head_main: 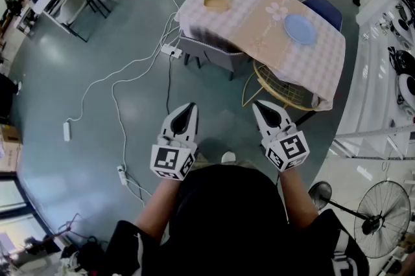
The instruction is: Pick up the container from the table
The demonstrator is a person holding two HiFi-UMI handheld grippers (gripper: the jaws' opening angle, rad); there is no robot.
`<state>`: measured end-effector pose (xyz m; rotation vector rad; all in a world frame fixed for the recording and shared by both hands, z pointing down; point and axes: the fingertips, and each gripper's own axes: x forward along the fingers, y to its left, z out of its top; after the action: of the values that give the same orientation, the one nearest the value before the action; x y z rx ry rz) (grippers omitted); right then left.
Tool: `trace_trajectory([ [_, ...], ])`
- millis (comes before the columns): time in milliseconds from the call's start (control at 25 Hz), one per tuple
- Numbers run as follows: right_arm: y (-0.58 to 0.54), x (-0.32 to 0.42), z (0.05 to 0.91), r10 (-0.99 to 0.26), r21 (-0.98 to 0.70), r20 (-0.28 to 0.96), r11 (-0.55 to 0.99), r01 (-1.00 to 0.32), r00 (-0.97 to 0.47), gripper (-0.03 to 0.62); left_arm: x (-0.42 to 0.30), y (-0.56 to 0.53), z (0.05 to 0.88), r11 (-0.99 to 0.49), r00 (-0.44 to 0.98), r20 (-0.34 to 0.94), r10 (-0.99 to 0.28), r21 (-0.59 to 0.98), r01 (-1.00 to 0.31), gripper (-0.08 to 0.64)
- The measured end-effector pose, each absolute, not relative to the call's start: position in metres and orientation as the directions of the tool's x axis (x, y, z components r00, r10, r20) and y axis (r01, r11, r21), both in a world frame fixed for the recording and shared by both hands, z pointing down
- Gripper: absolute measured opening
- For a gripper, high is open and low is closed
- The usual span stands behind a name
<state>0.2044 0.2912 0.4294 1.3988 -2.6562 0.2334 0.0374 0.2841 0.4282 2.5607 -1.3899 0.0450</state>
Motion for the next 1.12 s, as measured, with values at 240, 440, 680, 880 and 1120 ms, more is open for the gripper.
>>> trace_trajectory([
  [240,0.296,0.228,0.433,-0.829,-0.14,0.153,0.52,-0.843,-0.537,-0.002,0.056,0.292,0.429,-0.521,0.543,0.12,-0.831,0.173,-0.836,0.008],
  [440,0.291,0.237,0.434,-0.83,-0.134,0.158,0.519,-0.844,-0.536,0.0,0.059,0.293,0.432,-0.502,0.526,0.13,-0.841,0.175,-0.847,0.009],
  [680,0.287,0.249,0.452,-0.82,-0.12,0.206,0.521,-0.845,-0.534,0.039,0.06,0.29,0.45,-0.486,0.521,0.18,-0.834,0.205,-0.849,0.133],
  [880,0.29,0.256,0.46,-0.804,-0.141,0.232,0.53,-0.837,-0.548,0.129,0.062,0.293,0.459,-0.485,0.523,0.2,-0.829,0.21,-0.849,0.152],
  [1120,0.281,0.246,0.484,-0.769,-0.189,0.282,0.541,-0.819,-0.573,0.129,0.053,0.283,0.472,-0.448,0.493,0.255,-0.832,0.216,-0.868,0.152],
])
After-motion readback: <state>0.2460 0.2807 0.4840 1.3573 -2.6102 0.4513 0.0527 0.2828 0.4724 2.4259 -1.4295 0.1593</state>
